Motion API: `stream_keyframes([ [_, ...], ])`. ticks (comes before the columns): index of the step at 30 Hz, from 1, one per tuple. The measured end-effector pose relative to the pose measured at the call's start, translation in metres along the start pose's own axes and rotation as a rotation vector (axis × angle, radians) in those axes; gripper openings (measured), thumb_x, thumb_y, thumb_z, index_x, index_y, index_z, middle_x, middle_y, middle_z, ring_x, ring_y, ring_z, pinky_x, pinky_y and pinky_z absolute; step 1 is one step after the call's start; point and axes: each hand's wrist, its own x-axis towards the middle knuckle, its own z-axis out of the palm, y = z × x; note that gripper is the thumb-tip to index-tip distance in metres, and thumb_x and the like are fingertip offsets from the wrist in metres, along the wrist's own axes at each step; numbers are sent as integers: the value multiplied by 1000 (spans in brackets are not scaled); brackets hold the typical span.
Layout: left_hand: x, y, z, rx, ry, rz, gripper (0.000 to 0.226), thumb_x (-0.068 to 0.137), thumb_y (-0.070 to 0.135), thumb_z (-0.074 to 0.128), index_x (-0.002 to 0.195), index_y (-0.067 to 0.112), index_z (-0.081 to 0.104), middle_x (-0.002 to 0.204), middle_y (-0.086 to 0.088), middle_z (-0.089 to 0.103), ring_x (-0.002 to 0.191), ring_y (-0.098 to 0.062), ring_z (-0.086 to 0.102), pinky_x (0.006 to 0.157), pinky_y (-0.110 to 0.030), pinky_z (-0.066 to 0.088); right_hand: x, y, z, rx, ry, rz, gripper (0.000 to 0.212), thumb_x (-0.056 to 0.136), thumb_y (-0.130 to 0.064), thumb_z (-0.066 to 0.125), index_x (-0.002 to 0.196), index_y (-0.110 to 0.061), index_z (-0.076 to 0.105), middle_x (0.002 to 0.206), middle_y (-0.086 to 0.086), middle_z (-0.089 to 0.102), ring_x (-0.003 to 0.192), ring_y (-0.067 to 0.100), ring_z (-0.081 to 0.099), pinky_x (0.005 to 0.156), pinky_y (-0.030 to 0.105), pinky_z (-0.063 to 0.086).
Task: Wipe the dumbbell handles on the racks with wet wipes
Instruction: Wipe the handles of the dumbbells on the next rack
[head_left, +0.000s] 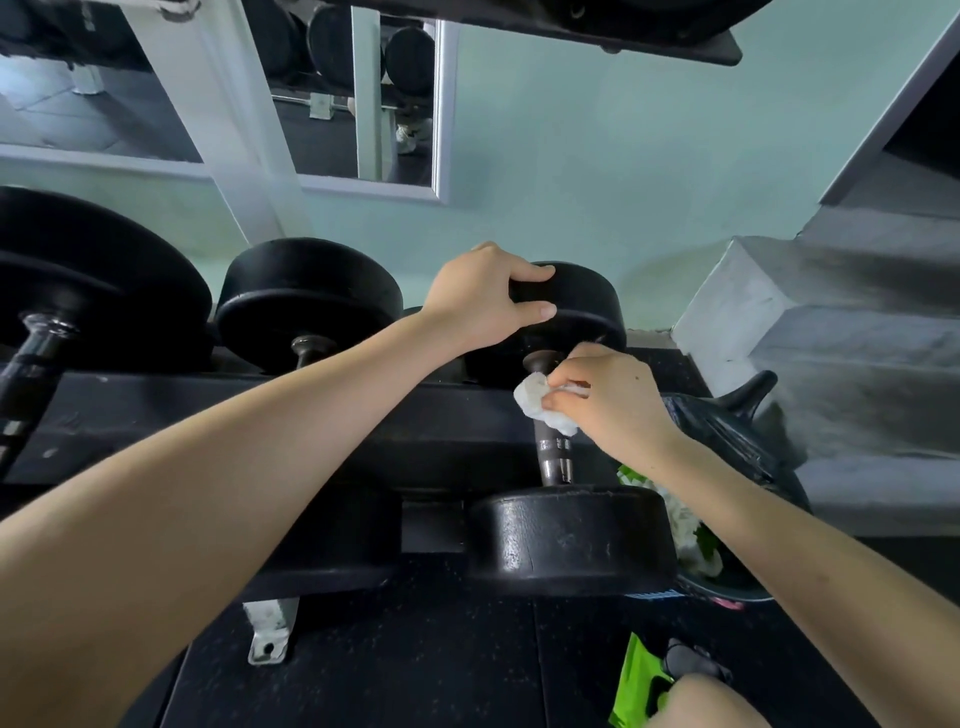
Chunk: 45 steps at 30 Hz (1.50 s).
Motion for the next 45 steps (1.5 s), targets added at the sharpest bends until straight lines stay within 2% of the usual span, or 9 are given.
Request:
stream_keyframes([
  [5, -2, 2, 0, 12, -4, -2, 44, 86, 40, 65, 129, 35, 56, 99, 7, 48, 83, -10, 46, 72, -20, 32, -16, 10, -10, -115, -228, -283, 28, 92, -3, 46, 105, -8, 70, 105, -2, 54, 80, 16, 56, 68, 11, 34],
  [9, -1, 2, -2, 6, -12, -12, 44, 85, 41, 66, 127, 36, 57, 91, 8, 47, 77, -10, 45, 69, -20, 32, -27, 19, -24, 64, -379, -189, 24, 94, -26, 54, 93, -11, 73, 102, -12, 50, 92, -7, 49, 79, 6, 34],
  [13, -2, 3, 0, 5, -5, -9, 44, 85, 40, 65, 128, 35, 57, 91, 7, 45, 78, -10, 43, 71, -20, 32, -24, 15, -15, 252, -273, -34, 13, 80, -30, 73, 71, -39, 71, 88, -8, 60, 73, 0, 54, 66, 10, 37],
  [19, -3, 5, 0, -1, -14, -19, 45, 86, 38, 65, 130, 34, 56, 95, 6, 47, 81, -11, 45, 73, -20, 33, -27, 3, -10, 298, -199, 88, 7, 75, -24, 76, 71, -29, 72, 77, -6, 66, 60, 5, 60, 60, 13, 46],
  [22, -3, 5, -2, 5, -12, -25, 44, 86, 39, 65, 129, 35, 56, 95, 7, 49, 81, -12, 47, 73, -20, 33, -13, -1, -11, 206, -177, 50, 32, 80, -11, 61, 54, -29, 64, 67, -4, 68, 62, 12, 64, 64, 18, 48],
  [26, -2, 6, -2, -7, -9, -20, 44, 85, 38, 66, 128, 34, 58, 114, 6, 62, 89, -9, 51, 73, -19, 35, 8, 1, -5, 130, -40, -5, 23, 79, 12, 46, 68, 9, 66, 80, 20, 67, 74, 27, 61, 75, 31, 48],
  [31, -2, 5, -4, -15, -2, -30, 44, 84, 41, 67, 126, 36, 59, 107, 11, 60, 95, -11, 55, 74, -18, 35, -26, 7, -10, 132, -162, -53, 17, 87, -7, 62, 93, -14, 77, 96, -10, 60, 78, 3, 57, 75, 1, 37],
  [38, -3, 3, 1, -17, 22, -20, 43, 85, 40, 66, 127, 36, 58, 115, 3, 61, 104, -16, 56, 73, -19, 34, 15, 5, -1, -44, -71, -341, 14, 71, 5, 59, 62, 1, 68, 71, 5, 68, 70, 16, 53, 71, 16, 38],
  [45, -2, 2, 1, -20, 15, -25, 43, 84, 42, 66, 126, 38, 57, 112, 6, 59, 94, -12, 55, 75, -18, 34, -6, 13, -5, -74, -208, -331, 25, 82, -13, 53, 88, -15, 77, 78, 1, 68, 79, 13, 55, 69, 17, 38],
])
